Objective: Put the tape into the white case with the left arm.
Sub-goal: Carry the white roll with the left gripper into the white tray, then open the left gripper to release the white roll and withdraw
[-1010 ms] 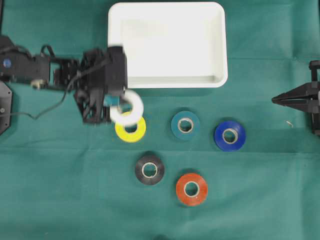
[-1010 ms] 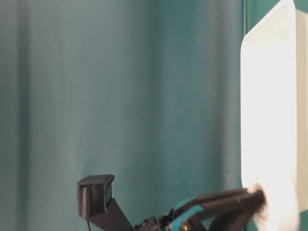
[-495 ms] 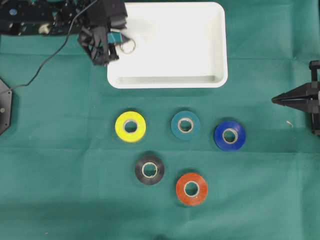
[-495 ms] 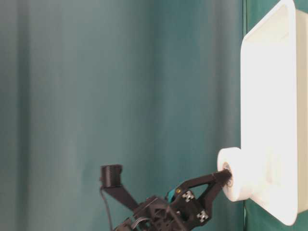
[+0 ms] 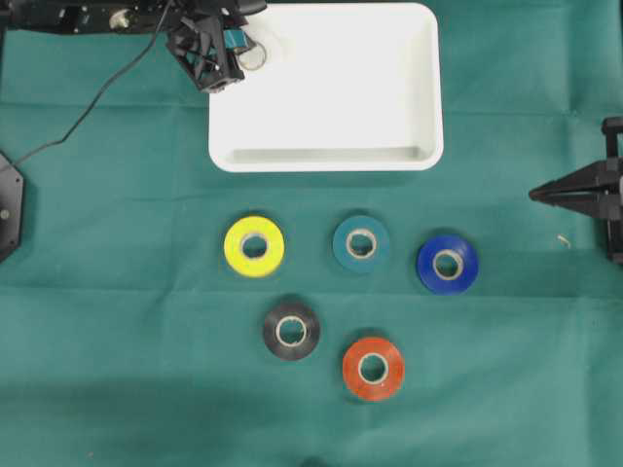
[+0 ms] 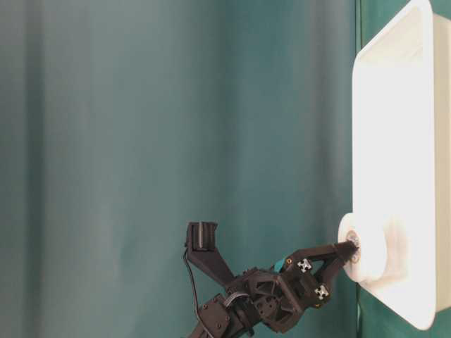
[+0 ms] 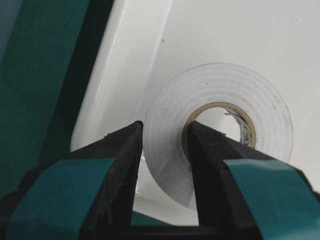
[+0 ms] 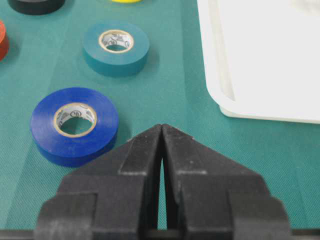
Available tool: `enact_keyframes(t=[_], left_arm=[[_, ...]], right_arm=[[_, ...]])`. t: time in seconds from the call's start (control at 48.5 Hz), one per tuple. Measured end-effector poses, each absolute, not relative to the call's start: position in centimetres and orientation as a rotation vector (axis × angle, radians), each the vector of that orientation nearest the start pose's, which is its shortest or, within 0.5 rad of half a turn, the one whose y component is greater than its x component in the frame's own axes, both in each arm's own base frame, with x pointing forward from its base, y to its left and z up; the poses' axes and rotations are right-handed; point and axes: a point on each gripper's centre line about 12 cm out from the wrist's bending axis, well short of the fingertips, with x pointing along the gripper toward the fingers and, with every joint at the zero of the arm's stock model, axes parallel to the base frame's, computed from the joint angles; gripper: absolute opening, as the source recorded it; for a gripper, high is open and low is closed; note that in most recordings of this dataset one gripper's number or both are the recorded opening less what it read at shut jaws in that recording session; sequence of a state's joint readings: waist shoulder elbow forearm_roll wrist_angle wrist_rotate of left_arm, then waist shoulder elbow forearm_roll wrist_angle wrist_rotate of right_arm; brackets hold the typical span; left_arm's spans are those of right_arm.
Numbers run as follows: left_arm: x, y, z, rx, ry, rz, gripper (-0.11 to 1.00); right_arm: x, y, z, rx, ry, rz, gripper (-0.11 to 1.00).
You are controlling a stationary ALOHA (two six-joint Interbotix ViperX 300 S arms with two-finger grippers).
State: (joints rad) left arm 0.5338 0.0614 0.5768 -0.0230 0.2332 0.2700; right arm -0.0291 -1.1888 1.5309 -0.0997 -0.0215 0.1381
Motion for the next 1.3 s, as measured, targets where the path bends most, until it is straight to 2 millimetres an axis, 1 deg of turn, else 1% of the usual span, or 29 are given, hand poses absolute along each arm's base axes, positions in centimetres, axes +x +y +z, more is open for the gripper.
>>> enact_keyframes(t=[0.227,0.247,0.289,0.35,0.433,0.474,0.495,0.722,0.866,0.969,1.299], left_arm=[[34.0,20.3,15.1,-0.012,0.907,0.389,0.27],[34.0,20.3,15.1,-0.014,0.906,0.391,0.29],[33.9,20.5,15.0,-0.013,0.905,0.394,0.38],[33.9,20.6,15.0,-0.016,0.904,0.398,0.59],[33.9,20.6,15.1,-0.013,0.900,0.398,0.82],[33.9,20.6,15.1,-0.012,0.899,0.398,0.90],[33.9,20.6,15.1,-0.012,0.899,0.398,0.92],[33.4,20.3,14.8,-0.019,0.908,0.398,0.91],[32.7,19.4,15.8,-0.012,0.888,0.394,0.91],[32.5,17.4,17.2,0.016,0.856,0.360,0.91],[31.6,9.2,21.5,0.080,0.726,0.199,0.91]], right_arm=[[13.9,-0.4,15.7,0.042,0.319,-0.033,-0.09],[13.9,-0.4,15.6,0.042,0.320,-0.033,-0.09],[13.9,-0.4,15.6,0.043,0.322,-0.033,-0.09],[13.9,-0.4,15.6,0.042,0.319,-0.033,-0.09],[13.9,-0.4,15.6,0.042,0.322,-0.033,-0.09],[13.9,-0.4,15.6,0.042,0.322,-0.033,-0.09],[13.9,-0.4,15.6,0.042,0.322,-0.033,-0.09],[13.9,-0.4,15.7,0.041,0.317,-0.033,-0.09],[13.9,-0.4,15.6,0.042,0.319,-0.033,-0.09],[13.8,-0.4,15.6,0.042,0.320,-0.033,-0.09],[13.9,-0.4,15.7,0.041,0.317,-0.033,-0.09]])
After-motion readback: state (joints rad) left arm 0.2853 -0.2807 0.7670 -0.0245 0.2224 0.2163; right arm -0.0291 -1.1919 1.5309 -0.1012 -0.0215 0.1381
